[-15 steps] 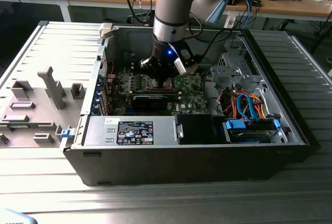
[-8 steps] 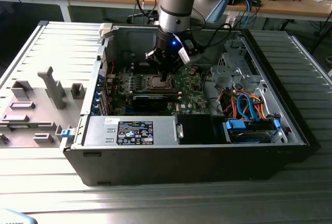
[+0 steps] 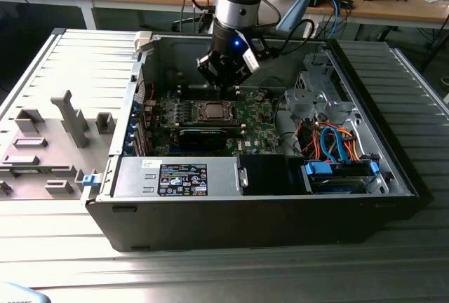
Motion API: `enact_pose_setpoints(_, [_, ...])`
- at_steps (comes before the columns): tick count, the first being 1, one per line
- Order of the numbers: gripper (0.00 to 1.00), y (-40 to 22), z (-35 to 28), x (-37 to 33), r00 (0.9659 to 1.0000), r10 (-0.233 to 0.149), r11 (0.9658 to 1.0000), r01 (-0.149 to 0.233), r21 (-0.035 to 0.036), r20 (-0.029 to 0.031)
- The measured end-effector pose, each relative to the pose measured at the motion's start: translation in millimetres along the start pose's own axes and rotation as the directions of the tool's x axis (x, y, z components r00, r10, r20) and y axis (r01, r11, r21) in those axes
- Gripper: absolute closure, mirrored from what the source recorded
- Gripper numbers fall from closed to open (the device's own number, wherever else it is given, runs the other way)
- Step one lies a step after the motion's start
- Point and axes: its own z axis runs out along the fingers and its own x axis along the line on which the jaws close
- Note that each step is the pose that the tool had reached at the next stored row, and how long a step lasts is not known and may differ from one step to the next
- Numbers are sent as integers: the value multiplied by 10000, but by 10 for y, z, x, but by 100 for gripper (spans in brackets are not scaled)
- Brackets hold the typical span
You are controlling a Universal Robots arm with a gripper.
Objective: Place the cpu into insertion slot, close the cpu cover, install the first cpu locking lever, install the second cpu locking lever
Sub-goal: 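Install the second cpu locking lever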
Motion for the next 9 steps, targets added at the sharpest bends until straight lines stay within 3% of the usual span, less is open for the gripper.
enact_pose_setpoints(9, [89,0,-3,0,10000,0,10000,0,0,0])
